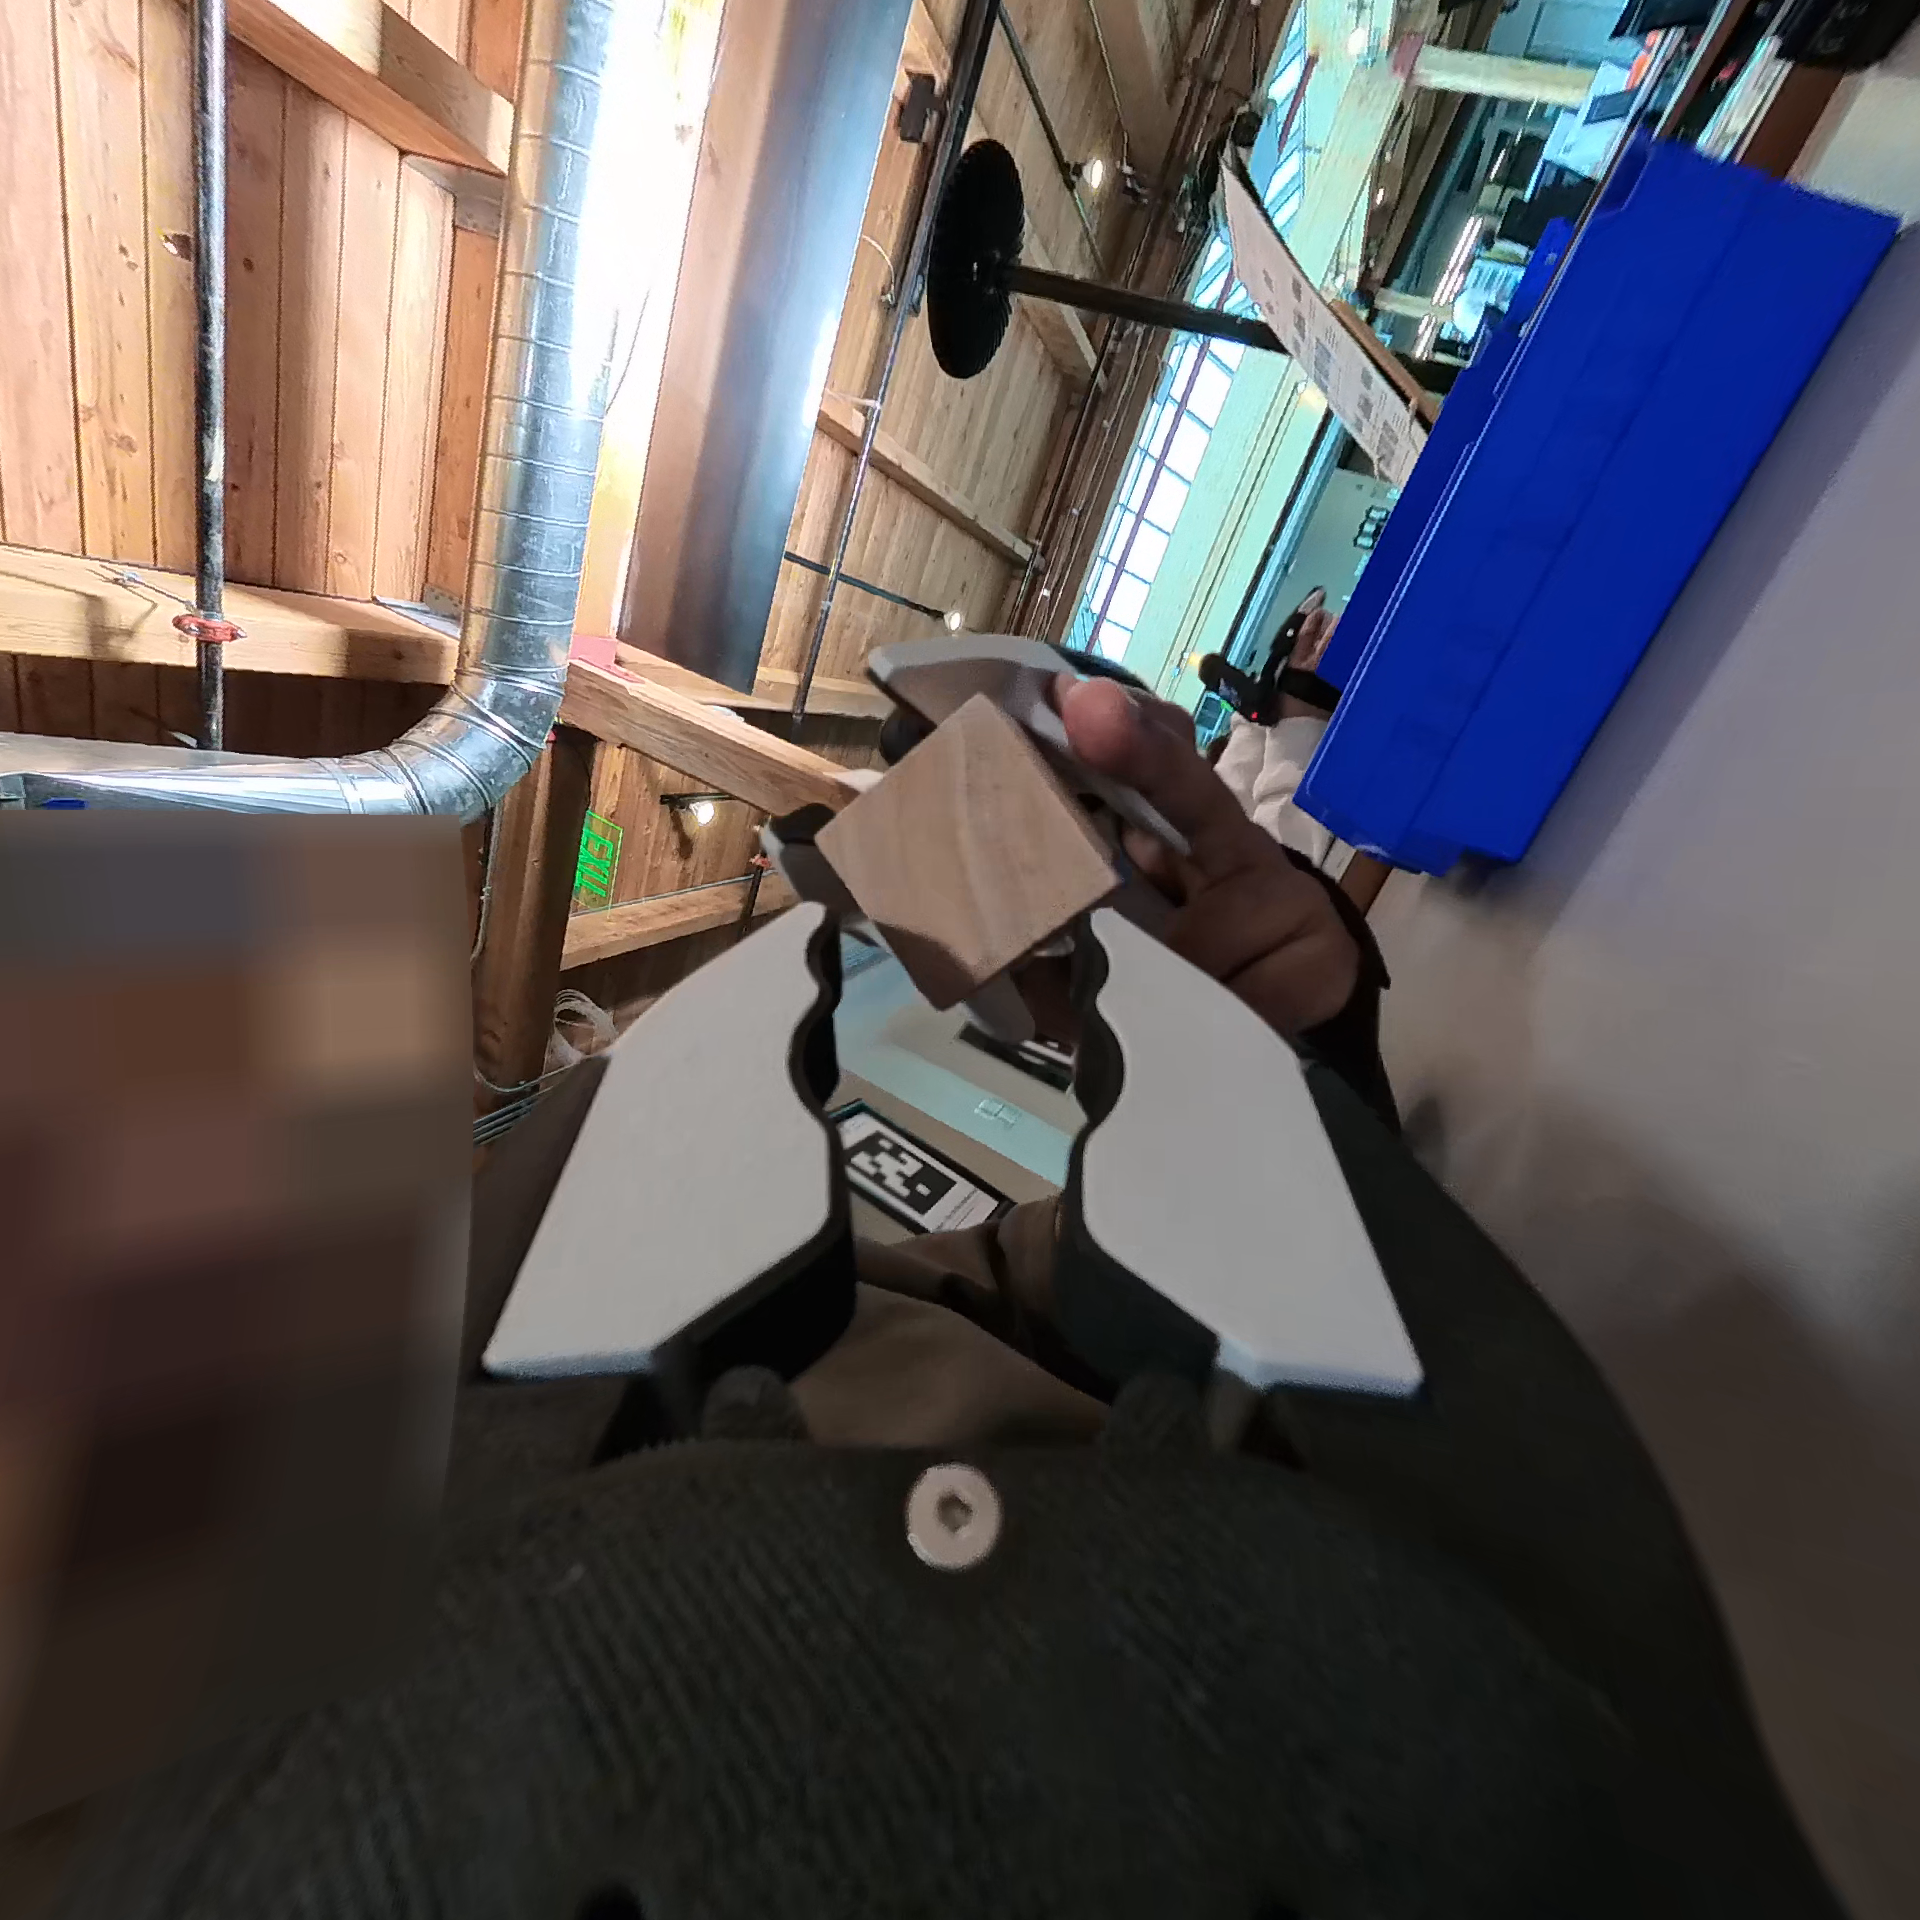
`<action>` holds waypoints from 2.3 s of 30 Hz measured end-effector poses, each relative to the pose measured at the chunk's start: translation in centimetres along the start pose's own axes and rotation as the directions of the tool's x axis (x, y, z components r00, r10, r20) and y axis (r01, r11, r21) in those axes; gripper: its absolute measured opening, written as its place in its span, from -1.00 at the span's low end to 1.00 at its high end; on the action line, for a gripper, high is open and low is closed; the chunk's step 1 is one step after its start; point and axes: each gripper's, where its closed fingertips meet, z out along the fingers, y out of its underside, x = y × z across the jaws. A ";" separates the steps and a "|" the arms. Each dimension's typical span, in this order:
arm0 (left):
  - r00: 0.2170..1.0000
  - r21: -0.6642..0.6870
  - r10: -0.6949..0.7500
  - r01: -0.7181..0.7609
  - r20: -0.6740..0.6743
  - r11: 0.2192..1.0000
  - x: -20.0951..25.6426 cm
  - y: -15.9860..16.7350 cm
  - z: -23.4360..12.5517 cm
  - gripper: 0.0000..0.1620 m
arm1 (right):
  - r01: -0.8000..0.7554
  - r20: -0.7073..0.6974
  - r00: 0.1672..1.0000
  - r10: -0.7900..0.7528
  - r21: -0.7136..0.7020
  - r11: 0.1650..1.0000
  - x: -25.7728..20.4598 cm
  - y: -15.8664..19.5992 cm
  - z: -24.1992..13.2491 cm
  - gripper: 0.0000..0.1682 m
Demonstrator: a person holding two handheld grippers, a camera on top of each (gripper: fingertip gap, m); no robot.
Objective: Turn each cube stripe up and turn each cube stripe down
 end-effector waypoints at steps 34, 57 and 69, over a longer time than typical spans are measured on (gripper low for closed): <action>0.981 0.101 -0.183 0.176 0.069 0.979 -1.0 -0.9 0.4 -0.60 | 0.608 -0.267 0.754 -0.600 -0.061 0.792 -0.5 -1.0 -0.1 -0.63; 0.901 0.361 -0.420 0.428 -0.106 0.828 -0.4 -3.0 -0.4 -0.61 | 0.784 -0.324 0.562 -0.761 -0.084 0.615 -2.2 -0.6 0.6 -0.51; 0.905 0.361 -0.415 0.420 -0.098 0.832 -0.3 -2.8 -0.3 -0.61 | 0.687 -0.325 0.687 -0.650 0.000 0.727 -1.8 -1.2 0.2 -0.36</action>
